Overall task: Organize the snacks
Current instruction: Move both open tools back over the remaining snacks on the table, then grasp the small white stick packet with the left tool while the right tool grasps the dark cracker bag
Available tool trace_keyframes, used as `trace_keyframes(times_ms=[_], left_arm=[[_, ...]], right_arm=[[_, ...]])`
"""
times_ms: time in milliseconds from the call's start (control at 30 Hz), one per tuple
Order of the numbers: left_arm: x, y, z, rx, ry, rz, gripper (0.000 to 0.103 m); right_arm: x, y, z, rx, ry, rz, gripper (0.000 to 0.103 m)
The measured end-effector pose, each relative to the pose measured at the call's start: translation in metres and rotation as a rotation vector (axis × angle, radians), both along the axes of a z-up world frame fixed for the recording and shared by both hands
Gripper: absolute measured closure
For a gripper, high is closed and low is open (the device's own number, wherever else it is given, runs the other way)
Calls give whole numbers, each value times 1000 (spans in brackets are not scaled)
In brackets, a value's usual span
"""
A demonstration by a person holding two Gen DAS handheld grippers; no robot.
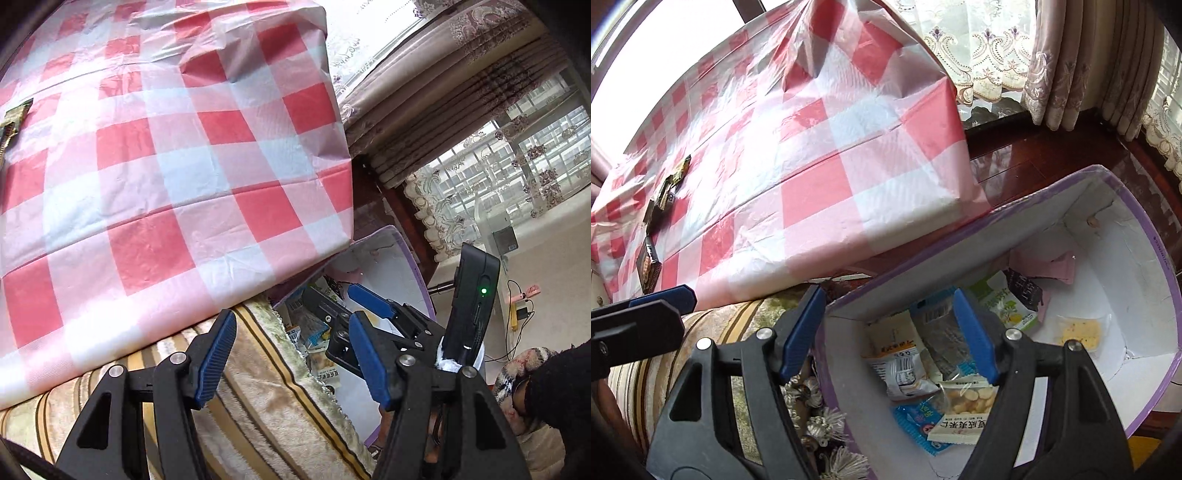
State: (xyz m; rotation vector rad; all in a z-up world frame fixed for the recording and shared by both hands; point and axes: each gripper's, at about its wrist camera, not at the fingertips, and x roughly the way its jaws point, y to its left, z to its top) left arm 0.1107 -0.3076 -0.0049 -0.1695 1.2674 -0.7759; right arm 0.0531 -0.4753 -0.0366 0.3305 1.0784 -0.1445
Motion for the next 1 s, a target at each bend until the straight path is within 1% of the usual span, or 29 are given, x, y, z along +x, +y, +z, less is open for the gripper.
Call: trace_keyframes(times_ms=[100,233,400,533,733,900,1000], left_arm=[[5,22,3,-7,-9,47,39],[11,53,7,-8,-33,110,39],[17,100,12,-6,-58,203,39],[20,143,16,-5,-82,283,39],[24,205,14,0,-87,393,39],[26,244,13,2,-92,468,39],[27,264,10,9,-91,495,39]], right_arm=[[9,20,8,-19,-8,54,28],[18,50,19,-81,-19,136,28],[31,76,36,-115,-42,194,27],[40,102,48,-114,-63,244,26],[56,137,59,-129,-83,301,26],[64,159,62,-127,-88,326,26],[71,170,61,-122,-87,332,26]])
